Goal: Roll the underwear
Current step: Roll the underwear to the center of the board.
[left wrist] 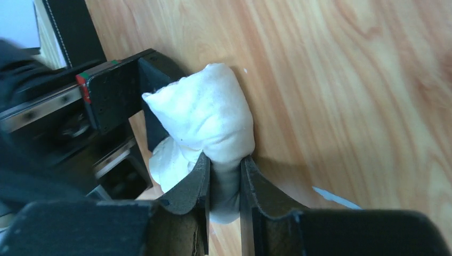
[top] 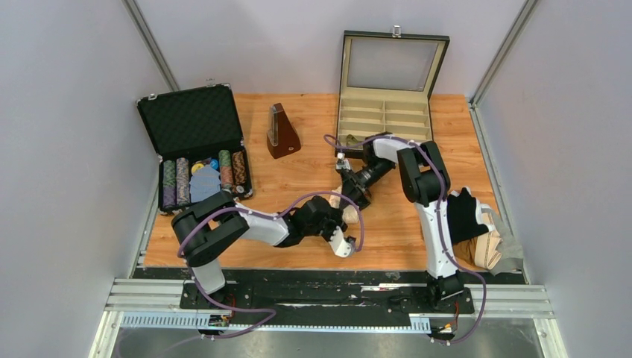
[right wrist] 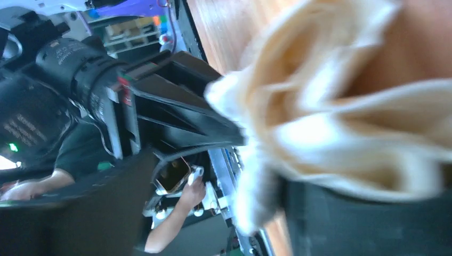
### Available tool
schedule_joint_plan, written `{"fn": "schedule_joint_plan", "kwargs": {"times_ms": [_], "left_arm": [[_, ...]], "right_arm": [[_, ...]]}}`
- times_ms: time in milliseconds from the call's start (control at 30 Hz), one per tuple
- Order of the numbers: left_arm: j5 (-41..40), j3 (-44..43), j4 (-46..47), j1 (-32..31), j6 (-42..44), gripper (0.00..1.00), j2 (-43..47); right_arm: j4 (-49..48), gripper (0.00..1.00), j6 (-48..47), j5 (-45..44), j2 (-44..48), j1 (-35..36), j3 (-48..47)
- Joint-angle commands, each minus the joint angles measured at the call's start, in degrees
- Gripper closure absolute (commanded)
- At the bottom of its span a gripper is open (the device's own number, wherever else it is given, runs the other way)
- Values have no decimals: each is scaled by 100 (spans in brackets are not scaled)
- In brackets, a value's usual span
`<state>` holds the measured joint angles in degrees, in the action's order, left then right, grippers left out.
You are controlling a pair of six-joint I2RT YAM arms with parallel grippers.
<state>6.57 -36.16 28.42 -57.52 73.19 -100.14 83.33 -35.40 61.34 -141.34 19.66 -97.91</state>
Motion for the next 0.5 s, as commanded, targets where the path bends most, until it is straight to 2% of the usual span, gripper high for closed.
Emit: {"fn": "schedule_joint_plan", "kwargs": {"times_ms": [0,200,300,400,467], "left_arm": [[195,-654,-2351,154,-633,87,-475],[958,-1740,-4489,462,-944,94,-630],[2016,-2506,-5524,734,-1650,96,-930],[3187,-3035,-6131,969,-2251,97,-1094],[3857,-3181,-6424,1075,-2442,98,-1221]], "right_arm": [[-791,1,322,-808,252,178,211],[-593,0,260,-922,1609,-167,-46],[-865,0,272,-971,2385,-585,117],[-2069,0,542,-941,3905,-1328,1047],[-3620,0,657,-1112,5243,-1808,2181]]}}
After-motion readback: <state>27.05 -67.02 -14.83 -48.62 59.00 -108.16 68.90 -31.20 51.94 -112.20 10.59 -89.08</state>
